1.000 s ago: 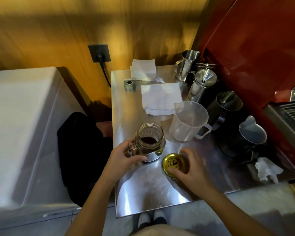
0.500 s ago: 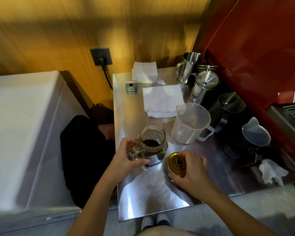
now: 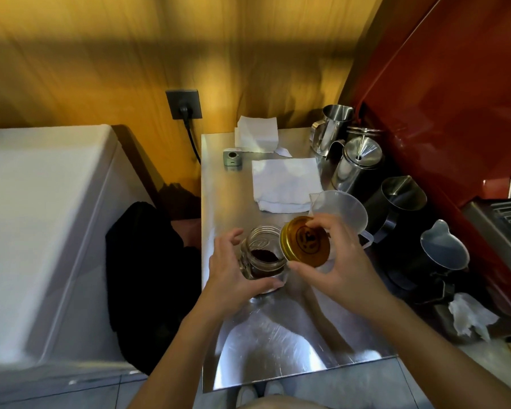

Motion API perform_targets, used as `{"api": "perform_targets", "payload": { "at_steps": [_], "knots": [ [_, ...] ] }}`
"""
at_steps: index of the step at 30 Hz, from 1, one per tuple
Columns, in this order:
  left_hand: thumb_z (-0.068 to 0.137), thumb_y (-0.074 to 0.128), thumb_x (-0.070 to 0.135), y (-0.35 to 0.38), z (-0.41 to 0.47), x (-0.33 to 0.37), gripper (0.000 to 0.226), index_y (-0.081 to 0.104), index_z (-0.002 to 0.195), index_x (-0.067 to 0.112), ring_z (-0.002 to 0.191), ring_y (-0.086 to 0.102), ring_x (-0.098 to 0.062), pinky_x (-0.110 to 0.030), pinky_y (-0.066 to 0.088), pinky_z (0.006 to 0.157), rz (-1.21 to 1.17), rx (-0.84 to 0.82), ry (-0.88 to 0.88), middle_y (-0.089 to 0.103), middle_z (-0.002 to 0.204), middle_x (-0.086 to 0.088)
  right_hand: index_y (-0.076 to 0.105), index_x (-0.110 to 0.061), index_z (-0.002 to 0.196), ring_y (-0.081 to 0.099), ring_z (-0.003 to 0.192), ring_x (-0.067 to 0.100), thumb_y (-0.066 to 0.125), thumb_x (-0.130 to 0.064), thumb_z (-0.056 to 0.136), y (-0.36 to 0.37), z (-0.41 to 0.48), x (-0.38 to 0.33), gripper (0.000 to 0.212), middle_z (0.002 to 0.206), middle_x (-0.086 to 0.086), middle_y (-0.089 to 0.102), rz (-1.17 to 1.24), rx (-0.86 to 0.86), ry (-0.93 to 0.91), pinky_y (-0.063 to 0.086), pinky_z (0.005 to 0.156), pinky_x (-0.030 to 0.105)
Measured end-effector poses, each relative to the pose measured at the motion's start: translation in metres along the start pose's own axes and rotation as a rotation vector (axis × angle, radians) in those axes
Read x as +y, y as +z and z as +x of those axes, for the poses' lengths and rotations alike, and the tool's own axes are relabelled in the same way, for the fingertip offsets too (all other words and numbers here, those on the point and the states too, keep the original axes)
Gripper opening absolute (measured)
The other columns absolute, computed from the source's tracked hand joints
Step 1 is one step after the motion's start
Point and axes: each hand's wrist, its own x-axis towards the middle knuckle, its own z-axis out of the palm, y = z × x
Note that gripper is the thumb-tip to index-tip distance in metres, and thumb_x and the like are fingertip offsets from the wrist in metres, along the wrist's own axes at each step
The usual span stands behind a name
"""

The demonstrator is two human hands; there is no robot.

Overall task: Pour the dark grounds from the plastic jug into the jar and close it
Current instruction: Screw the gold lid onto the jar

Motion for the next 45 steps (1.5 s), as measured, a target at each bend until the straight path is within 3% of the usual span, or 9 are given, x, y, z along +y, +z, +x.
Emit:
{"api": "perform_targets", "payload": {
  "at_steps": [4, 12, 16, 20, 23, 25, 28, 38, 45],
  "knots": [
    [0.036, 0.073, 0.072, 0.001, -0.001, 0.002, 0.087, 0.024, 0.105, 0.052, 0.108, 0.036, -0.014, -0.026, 0.035, 0.084, 0.075, 0.031, -0.012, 0.029, 0.107, 0.033, 0.048, -0.012, 0.113, 0.044, 0.104, 0.015, 0.078, -0.031, 0.068, 0.002, 0.024, -0.008, 0.057, 0.111, -0.002, 0.048, -0.066, -0.132, -0.114, 0.041, 0.090, 0.038],
    [0.042, 0.077, 0.063, -0.008, 0.003, 0.003, 0.076, 0.028, 0.101, 0.067, 0.102, 0.021, 0.003, 0.001, 0.024, 0.077, 0.060, -0.082, -0.042, 0.035, 0.106, 0.034, 0.047, -0.018, 0.119, 0.040, 0.098, 0.007, 0.080, -0.037, 0.064, 0.003, 0.051, -0.003, 0.067, 0.111, -0.002, 0.054, -0.190, -0.383, -0.207, 0.027, 0.087, 0.023],
    [0.042, 0.081, 0.060, -0.012, 0.007, 0.000, 0.085, 0.036, 0.114, 0.049, 0.112, 0.026, -0.006, -0.011, 0.025, 0.082, 0.068, -0.124, -0.036, 0.039, 0.107, 0.033, 0.045, -0.025, 0.120, 0.031, 0.090, -0.005, 0.077, -0.041, 0.066, 0.001, 0.060, -0.003, 0.065, 0.113, -0.006, 0.054, -0.209, -0.486, -0.223, 0.025, 0.080, 0.006],
    [0.044, 0.080, 0.059, -0.014, 0.010, -0.001, 0.084, 0.034, 0.114, 0.052, 0.111, 0.024, -0.003, -0.020, 0.025, 0.085, 0.094, -0.152, -0.030, 0.039, 0.106, 0.037, 0.042, -0.023, 0.128, 0.031, 0.097, -0.006, 0.076, -0.038, 0.070, -0.002, 0.065, -0.002, 0.069, 0.121, -0.004, 0.053, -0.233, -0.576, -0.277, 0.017, 0.085, -0.001],
    [0.045, 0.080, 0.060, -0.015, 0.011, -0.001, 0.086, 0.035, 0.118, 0.047, 0.108, 0.023, -0.002, -0.019, 0.025, 0.084, 0.120, -0.159, -0.017, 0.038, 0.104, 0.037, 0.040, -0.024, 0.130, 0.031, 0.100, -0.004, 0.076, -0.035, 0.071, -0.005, 0.069, -0.005, 0.071, 0.126, -0.005, 0.051, -0.258, -0.641, -0.301, 0.019, 0.086, 0.002],
    [0.046, 0.080, 0.061, -0.016, 0.012, 0.000, 0.087, 0.037, 0.120, 0.041, 0.112, 0.024, -0.004, -0.022, 0.024, 0.087, 0.137, -0.166, 0.002, 0.037, 0.104, 0.038, 0.042, -0.023, 0.129, 0.036, 0.107, 0.001, 0.076, -0.032, 0.070, -0.005, 0.072, -0.008, 0.069, 0.126, -0.004, 0.052, -0.279, -0.687, -0.339, 0.024, 0.093, 0.019],
    [0.047, 0.079, 0.061, -0.017, 0.012, 0.002, 0.084, 0.039, 0.117, 0.037, 0.116, 0.028, -0.007, -0.025, 0.026, 0.090, 0.136, -0.173, 0.018, 0.037, 0.105, 0.038, 0.046, -0.022, 0.126, 0.041, 0.110, 0.008, 0.077, -0.032, 0.068, -0.002, 0.079, -0.014, 0.067, 0.123, -0.004, 0.053, -0.340, -0.719, -0.383, 0.027, 0.094, 0.028],
    [0.051, 0.079, 0.059, -0.018, 0.011, 0.002, 0.076, 0.037, 0.111, 0.041, 0.114, 0.025, -0.006, -0.025, 0.025, 0.090, 0.156, -0.174, 0.014, 0.039, 0.102, 0.032, 0.046, -0.025, 0.128, 0.047, 0.108, 0.010, 0.079, -0.024, 0.067, -0.001, 0.089, -0.021, 0.069, 0.122, -0.004, 0.054, -0.362, -0.840, -0.399, 0.039, 0.091, 0.034],
    [0.054, 0.079, 0.057, -0.017, 0.009, 0.002, 0.076, 0.039, 0.114, 0.034, 0.097, 0.021, 0.007, -0.026, 0.025, 0.090, 0.157, -0.160, 0.027, 0.040, 0.104, 0.024, 0.041, -0.031, 0.132, 0.042, 0.112, 0.008, 0.077, -0.017, 0.070, -0.001, 0.089, -0.020, 0.073, 0.128, -0.008, 0.047, -0.337, -0.883, -0.369, 0.041, 0.094, 0.031]
  ]
}}
